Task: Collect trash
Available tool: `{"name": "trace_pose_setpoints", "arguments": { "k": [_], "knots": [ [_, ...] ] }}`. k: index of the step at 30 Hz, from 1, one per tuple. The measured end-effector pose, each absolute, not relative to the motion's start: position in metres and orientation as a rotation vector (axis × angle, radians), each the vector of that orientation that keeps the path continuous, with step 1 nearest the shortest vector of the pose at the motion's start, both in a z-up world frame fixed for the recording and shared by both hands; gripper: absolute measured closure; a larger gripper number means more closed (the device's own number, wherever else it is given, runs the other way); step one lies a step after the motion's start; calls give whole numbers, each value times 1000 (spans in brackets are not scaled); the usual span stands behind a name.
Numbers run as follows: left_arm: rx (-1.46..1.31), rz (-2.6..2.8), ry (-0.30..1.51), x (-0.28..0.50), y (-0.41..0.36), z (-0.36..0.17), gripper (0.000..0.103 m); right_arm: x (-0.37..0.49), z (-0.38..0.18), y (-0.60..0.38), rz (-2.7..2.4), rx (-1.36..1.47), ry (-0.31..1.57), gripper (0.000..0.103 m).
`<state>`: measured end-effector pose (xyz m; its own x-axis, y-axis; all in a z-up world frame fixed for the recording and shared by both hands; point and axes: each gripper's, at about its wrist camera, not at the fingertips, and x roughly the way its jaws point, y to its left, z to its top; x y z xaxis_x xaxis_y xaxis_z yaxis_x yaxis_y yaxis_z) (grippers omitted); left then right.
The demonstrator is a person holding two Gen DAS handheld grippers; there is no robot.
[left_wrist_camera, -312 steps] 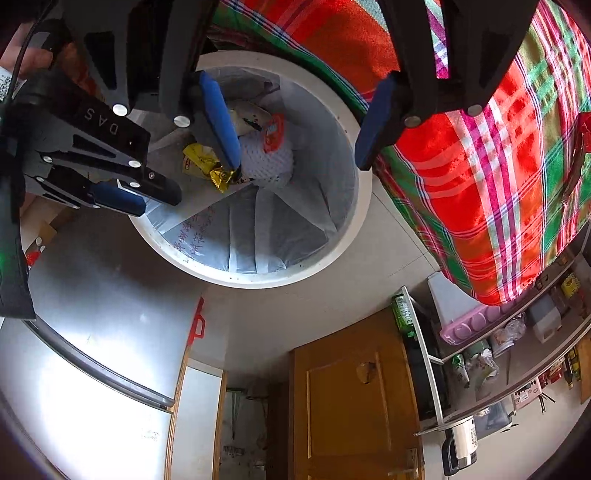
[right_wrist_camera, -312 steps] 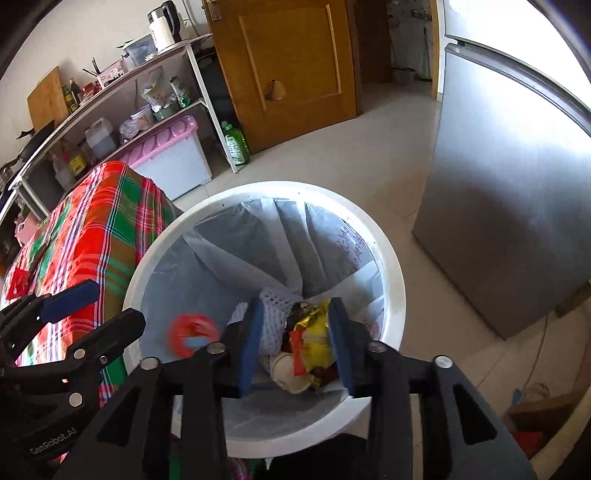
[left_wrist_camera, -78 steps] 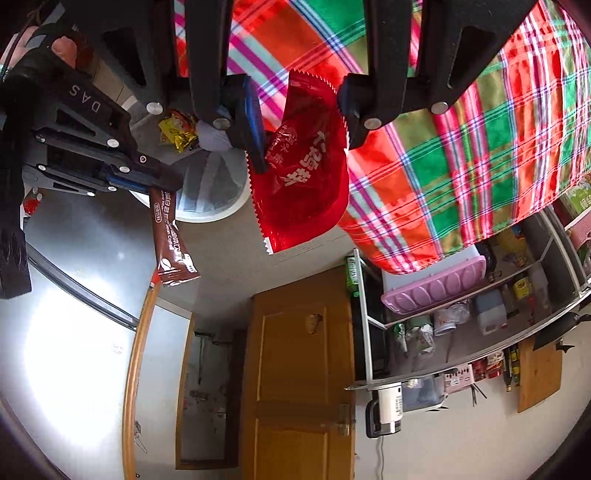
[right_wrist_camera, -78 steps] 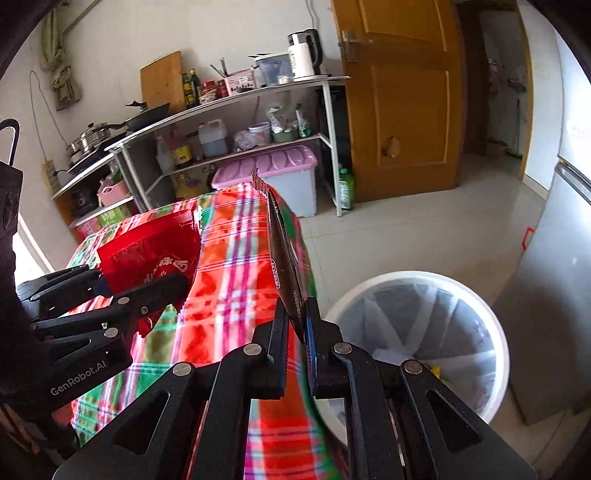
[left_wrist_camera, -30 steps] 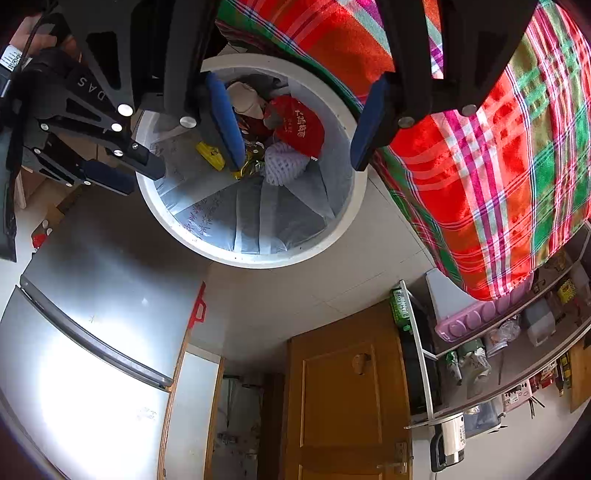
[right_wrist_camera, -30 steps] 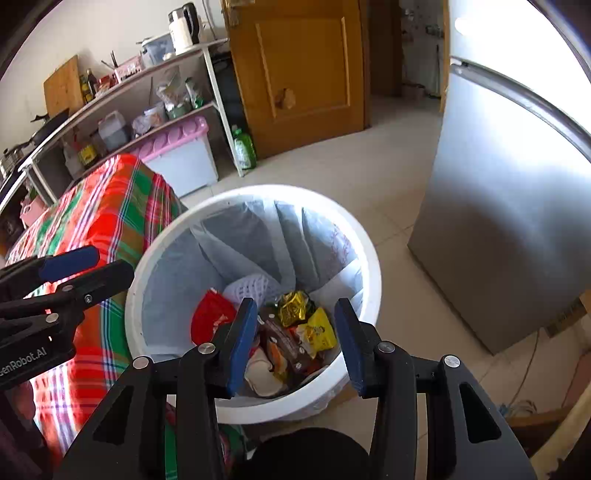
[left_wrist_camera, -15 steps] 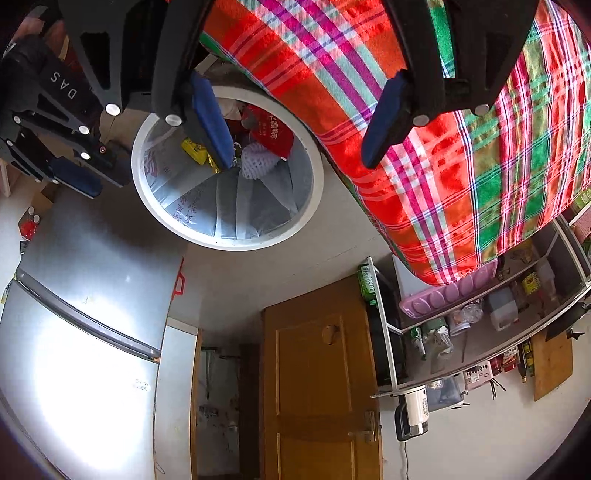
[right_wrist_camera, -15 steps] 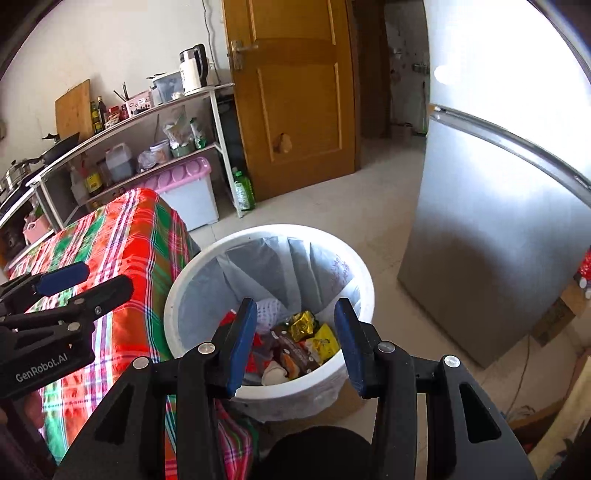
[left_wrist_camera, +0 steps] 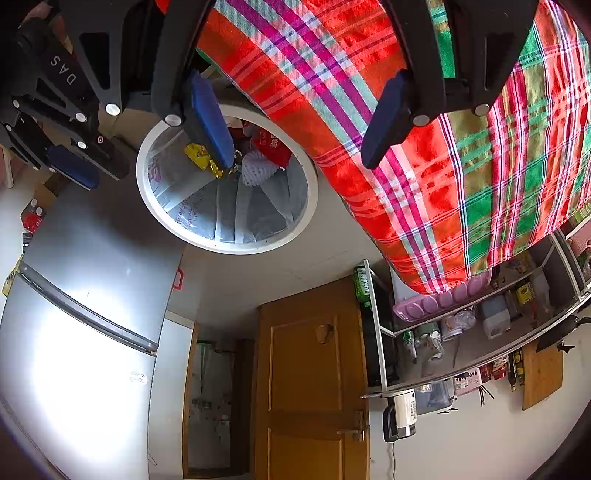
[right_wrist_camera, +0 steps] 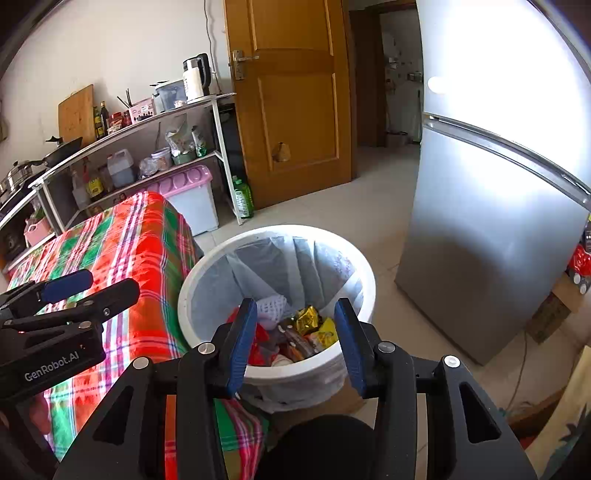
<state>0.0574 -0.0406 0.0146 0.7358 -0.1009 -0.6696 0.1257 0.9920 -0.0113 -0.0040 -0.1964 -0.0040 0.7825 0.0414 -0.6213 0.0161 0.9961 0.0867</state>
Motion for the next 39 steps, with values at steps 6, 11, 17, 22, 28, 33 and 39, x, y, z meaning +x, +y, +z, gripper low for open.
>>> {"name": "trace_pose_setpoints", "arguments": {
  "k": [6, 11, 17, 22, 28, 33, 39],
  "knots": [
    [26, -121, 721, 54, -38, 18, 29, -8, -3, -194, 12, 98, 665, 58],
    [25, -116, 708, 51, -37, 21, 29, -9, -3, -193, 14, 106, 664, 58],
    [27, -112, 707, 51, -37, 21, 29, -12, -3, -194, 7, 110, 659, 58],
    [27, -110, 706, 51, -38, 21, 29, -13, -3, -195, 6, 113, 660, 58],
    [28, -106, 705, 49, -38, 22, 29, -12, -3, -196, 9, 112, 661, 58],
    [28, -107, 706, 49, -36, 22, 29, -13, -3, -196, 12, 110, 661, 58],
    [26, -104, 707, 47, -35, 23, 29, -13, -2, -194, 17, 110, 663, 58]
  ]
}}
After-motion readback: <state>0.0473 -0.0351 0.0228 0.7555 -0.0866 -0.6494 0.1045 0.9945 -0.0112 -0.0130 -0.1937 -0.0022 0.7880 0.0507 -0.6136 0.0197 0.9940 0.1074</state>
